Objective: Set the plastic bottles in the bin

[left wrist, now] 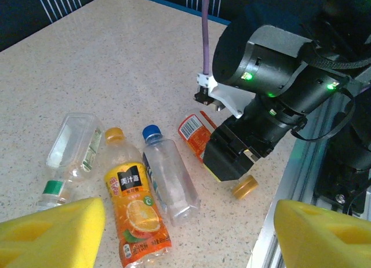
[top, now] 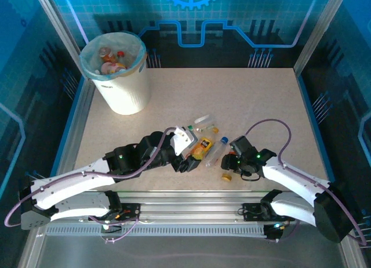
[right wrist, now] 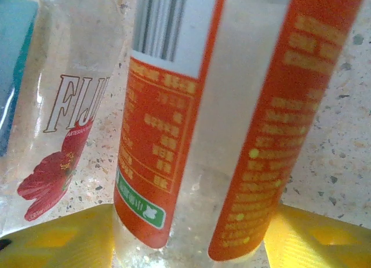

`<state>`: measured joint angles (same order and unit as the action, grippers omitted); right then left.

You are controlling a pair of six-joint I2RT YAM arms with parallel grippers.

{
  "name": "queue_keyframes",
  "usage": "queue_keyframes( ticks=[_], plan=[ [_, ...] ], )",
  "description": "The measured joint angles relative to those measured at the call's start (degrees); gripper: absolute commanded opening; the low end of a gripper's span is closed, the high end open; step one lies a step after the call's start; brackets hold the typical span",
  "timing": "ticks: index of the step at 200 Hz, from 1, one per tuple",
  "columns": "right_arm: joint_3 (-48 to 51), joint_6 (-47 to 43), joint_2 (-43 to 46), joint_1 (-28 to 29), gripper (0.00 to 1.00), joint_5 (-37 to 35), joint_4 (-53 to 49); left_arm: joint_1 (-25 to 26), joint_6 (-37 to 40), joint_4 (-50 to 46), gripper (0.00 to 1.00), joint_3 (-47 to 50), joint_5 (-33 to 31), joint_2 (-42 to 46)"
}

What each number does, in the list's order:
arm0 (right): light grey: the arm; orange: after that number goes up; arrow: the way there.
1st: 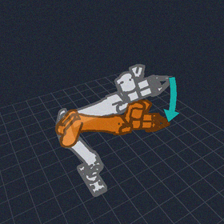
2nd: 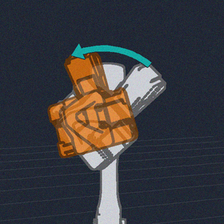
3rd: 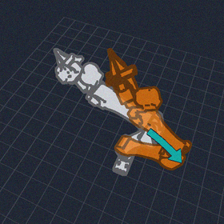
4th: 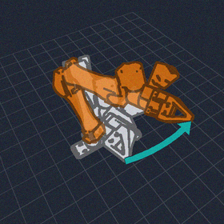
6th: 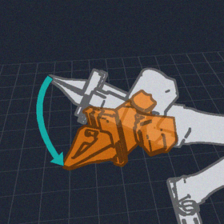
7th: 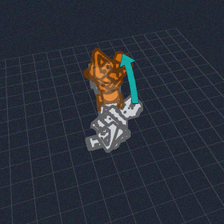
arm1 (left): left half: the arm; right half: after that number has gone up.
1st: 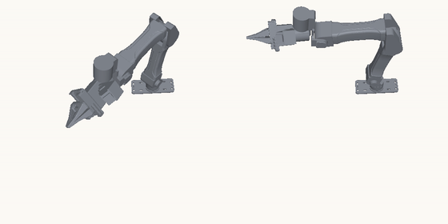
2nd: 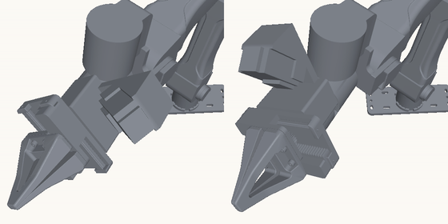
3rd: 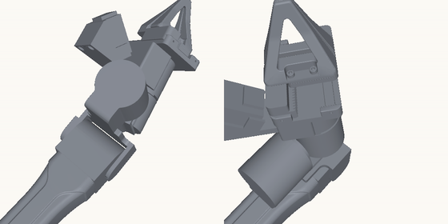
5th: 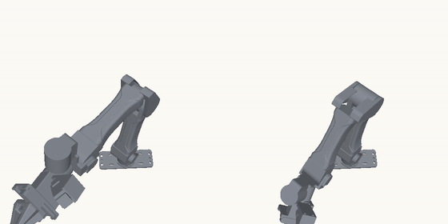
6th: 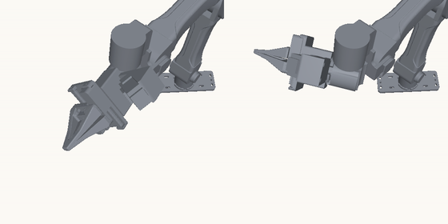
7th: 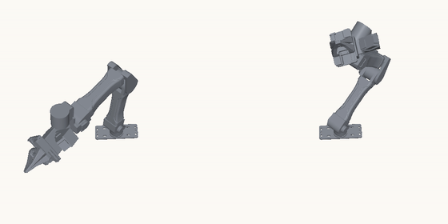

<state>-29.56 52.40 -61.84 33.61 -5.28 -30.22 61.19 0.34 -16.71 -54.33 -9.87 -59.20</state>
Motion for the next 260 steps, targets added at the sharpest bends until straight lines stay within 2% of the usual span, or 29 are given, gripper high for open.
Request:
queue_keyframes(
  ticks=[31,62,103,121,139,177,216,260],
  plan=[
    [0.0,-0.2,1.7,-0.3,0.59,0.2,-0.6,0.0,0.0,0.6,0.82,0.0,-1.2,0.0],
    [-0.1,-1.2,9.5,-0.3,0.57,-0.7,-4.3,0.0,-0.4,0.3,0.83,-1.2,-3.0,-0.5],
    [-3.1,-4.5,24.1,-0.3,0.55,-2.0,-10.9,0.0,-2.3,-1.3,0.89,-10.2,-3.8,-3.9],
    [-6.1,-6.9,29.0,-0.3,0.54,-1.5,-11.3,0.0,-3.9,-2.7,0.93,-15.3,-3.8,-5.9],
    [-9.7,-9.6,32.1,-0.1,0.54,0.5,-10.8,-0.3,-6.2,-3.7,0.94,-19.3,-3.5,-7.9],
    [-16.3,-15.0,31.2,2.6,0.53,7.1,-5.5,-3.9,-12.7,-4.2,0.94,-21.5,3.1,-10.9],
    [-22.5,-19.8,25.7,11.0,0.53,10.3,-0.1,-5.9,-18.4,-3.1,0.91,-21.5,11.0,-11.3],
    [-26.2,-24.5,20.7,21.3,0.53,10.0,3.7,-5.9,-22.4,-2.4,0.75,-21.4,16.4,-11.0]
  ],
)
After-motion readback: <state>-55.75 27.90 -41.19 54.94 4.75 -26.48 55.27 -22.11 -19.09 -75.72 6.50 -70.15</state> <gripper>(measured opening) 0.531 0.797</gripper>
